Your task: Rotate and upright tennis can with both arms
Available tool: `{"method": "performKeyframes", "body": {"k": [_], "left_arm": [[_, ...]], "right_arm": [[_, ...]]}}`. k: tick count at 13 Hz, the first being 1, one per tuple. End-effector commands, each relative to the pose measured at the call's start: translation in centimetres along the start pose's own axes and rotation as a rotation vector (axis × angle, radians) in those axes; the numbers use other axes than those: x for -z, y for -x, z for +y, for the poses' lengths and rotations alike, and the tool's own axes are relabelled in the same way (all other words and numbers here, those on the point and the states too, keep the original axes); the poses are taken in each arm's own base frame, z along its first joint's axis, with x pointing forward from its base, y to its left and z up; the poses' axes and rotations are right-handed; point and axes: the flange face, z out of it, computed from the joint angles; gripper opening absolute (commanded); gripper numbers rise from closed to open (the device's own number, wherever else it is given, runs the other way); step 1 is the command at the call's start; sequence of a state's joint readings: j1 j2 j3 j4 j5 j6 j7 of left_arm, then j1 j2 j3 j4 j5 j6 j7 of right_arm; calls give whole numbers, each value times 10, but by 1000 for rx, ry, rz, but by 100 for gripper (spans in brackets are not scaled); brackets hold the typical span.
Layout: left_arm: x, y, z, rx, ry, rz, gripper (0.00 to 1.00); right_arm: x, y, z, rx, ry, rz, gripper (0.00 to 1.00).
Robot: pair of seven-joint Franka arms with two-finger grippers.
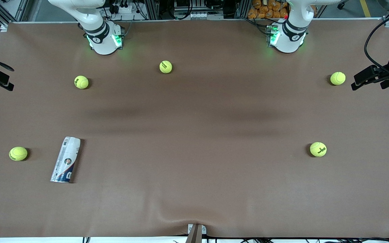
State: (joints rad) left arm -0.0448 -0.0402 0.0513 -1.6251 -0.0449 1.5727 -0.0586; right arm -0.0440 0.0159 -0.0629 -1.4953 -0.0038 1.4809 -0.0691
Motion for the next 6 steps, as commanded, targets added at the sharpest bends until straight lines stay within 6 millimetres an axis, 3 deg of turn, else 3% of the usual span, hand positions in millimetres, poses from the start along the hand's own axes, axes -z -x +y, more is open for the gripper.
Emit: {"method": "performKeyframes", "body": {"k": [1,6], "left_arm": [[4,-1,-1,-13,11,9,100],[3,-2,-5,-2,-2,7,100]], "right_arm": [[6,4,-3,-7,18,6,100],[7,4,-2,-7,30,7,100]]}}
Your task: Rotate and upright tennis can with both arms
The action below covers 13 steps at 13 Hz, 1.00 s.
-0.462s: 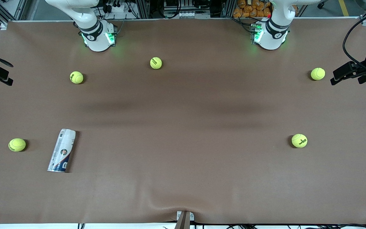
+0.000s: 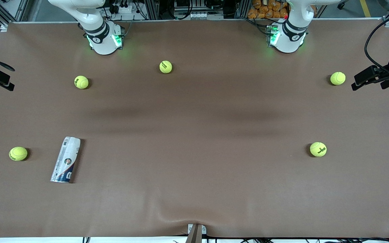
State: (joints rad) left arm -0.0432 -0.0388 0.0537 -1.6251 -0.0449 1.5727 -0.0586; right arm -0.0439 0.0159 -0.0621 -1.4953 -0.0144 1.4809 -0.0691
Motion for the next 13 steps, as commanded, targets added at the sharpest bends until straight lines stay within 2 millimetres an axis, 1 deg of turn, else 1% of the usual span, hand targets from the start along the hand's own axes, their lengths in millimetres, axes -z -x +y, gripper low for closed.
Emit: {"method": "performKeyframes", "body": {"k": [1,5,6,7,8,10,11,12,13], "left_arm": [[3,-2,-2,-5,-2,8,100],[7,-1,2,-2,-3,15,100],[6,0,0,2,-2,9,100],[7,0,0,2,-2,9,100],[7,0,-1,4,-3,9,100],[8,1,1,2,-3,11,100],[6,0,0,-8,-2,8,100],[7,0,-1,-8,-2,9,100],[5,-1,-1,-8,-4,6,100]], "right_arm": [[6,4,-3,-7,19,6,100],[5,3,-4,-5,18,5,100],[5,2,-6,-2,18,3,100],[1,0,-9,3,15,-2,100],[-7,-5,-9,3,8,-13,100],[-56,-33,-10,4,8,-94,100],[-78,-43,-11,6,11,-129,100],[-99,-56,-8,0,10,-139,100],[-125,-72,-5,-2,9,-137,100]]}}
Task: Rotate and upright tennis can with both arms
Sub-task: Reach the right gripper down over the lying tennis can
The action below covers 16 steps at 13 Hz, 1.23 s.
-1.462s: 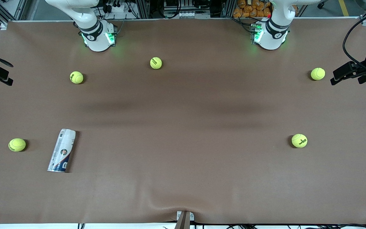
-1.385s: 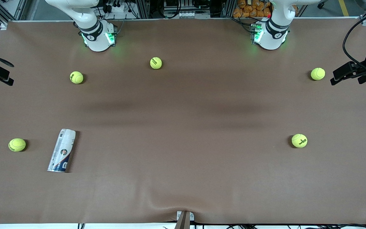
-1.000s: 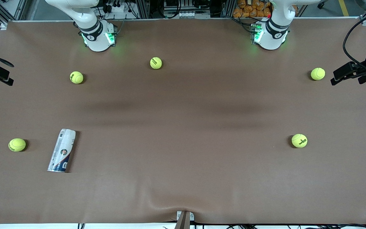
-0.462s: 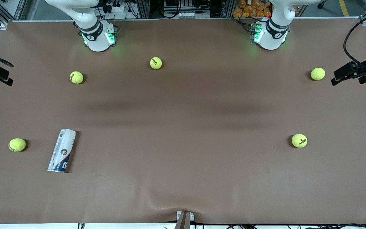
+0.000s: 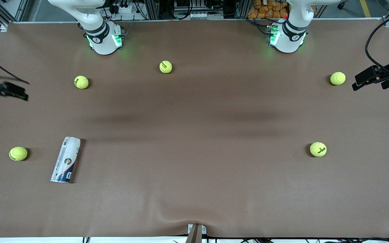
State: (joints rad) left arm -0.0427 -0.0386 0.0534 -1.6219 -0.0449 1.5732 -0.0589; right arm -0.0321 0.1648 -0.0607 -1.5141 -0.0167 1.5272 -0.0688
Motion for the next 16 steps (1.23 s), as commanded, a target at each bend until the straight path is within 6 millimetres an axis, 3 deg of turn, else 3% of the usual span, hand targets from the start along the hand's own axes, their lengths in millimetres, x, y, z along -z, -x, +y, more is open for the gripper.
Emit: {"method": "performKeyframes", "body": {"k": [1,2,5,8,13,16], "left_arm": [[4,-1,-1,-9,-2,3,100],[3,-2,-1,-9,-4,1,100],[3,-1,0,-12,-4,1,100],[2,-1,-2,-12,-2,0,100],[-1,-2,-4,-7,-4,-3,100],[-3,-5,-5,-3,-6,-4,100]], "right_arm": [[-70,-50,4,-15,5,-46,100],[-102,-66,6,-11,18,-75,100],[-139,-89,3,-8,14,-59,100],[-201,-119,-5,2,21,-36,100],[-253,-149,23,-27,28,93,100],[-271,-151,26,-29,27,74,100]]}}
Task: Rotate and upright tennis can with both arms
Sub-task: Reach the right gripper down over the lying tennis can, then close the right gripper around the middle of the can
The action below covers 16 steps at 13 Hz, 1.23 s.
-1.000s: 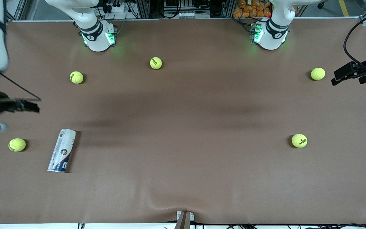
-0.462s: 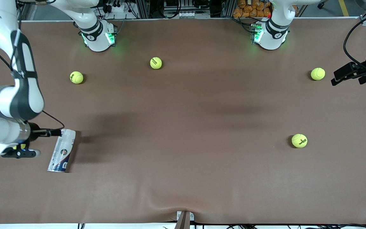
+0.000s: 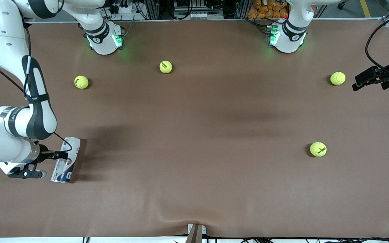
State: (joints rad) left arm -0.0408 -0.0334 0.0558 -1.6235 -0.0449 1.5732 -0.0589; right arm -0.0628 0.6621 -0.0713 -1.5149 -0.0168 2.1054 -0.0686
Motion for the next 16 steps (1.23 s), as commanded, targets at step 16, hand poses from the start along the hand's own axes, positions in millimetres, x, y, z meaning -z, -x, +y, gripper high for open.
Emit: {"method": "performKeyframes", "body": {"k": [16], "left_arm": [[0,-2,-5,-6,-25,-2,100]], "right_arm": [[-95,-3,-12,-29,-48,-68,100]]}}
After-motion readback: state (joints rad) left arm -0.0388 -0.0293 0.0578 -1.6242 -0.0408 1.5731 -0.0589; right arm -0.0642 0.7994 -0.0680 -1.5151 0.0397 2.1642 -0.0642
